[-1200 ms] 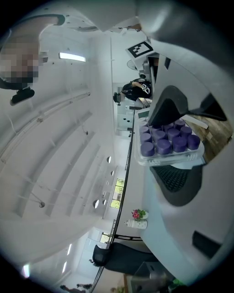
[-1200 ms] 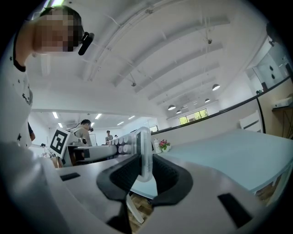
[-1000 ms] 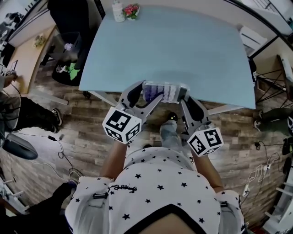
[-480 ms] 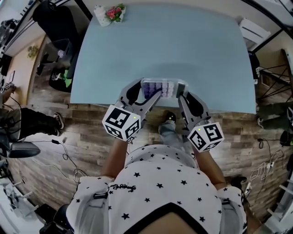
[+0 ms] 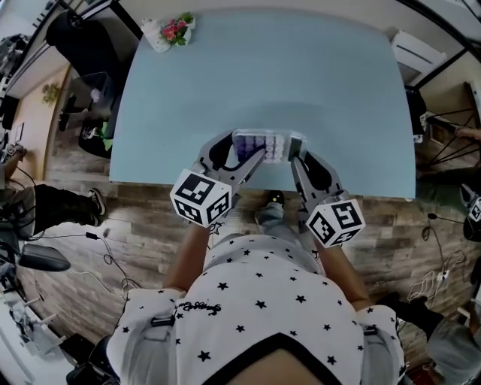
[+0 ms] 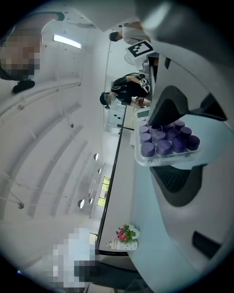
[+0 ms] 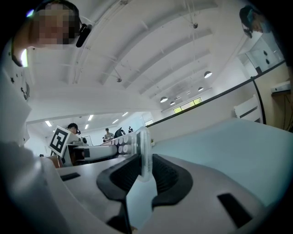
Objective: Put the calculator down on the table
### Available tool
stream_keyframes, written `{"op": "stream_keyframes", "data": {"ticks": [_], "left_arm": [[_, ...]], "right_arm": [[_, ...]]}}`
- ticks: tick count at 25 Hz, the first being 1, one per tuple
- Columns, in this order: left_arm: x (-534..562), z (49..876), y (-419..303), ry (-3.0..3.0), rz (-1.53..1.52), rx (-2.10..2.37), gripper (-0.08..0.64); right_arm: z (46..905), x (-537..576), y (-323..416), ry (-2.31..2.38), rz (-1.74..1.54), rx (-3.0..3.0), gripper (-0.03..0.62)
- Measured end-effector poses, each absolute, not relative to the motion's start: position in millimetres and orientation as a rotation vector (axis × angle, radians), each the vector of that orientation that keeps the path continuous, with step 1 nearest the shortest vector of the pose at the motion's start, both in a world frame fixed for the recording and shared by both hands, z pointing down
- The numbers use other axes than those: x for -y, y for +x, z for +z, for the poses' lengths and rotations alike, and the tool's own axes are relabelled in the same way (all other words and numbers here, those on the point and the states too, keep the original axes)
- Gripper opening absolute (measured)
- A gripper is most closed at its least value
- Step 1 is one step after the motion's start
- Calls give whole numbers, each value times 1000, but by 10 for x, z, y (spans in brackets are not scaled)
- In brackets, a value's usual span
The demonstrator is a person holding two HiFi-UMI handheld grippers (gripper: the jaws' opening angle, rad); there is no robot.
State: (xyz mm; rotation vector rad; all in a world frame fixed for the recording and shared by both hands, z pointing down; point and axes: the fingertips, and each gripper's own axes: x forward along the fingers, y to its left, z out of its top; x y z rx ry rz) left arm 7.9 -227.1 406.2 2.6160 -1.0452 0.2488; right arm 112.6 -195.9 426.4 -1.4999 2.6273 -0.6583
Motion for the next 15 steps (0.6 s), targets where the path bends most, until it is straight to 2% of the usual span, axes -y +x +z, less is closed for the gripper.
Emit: {"op": "stream_keyframes", "data": {"ticks": [15], "left_arm": [[2802,4380,298,2529,281,1054,285]], "right_arm": [[4560,2509,1348,-1490,-769,-2669,77]]}}
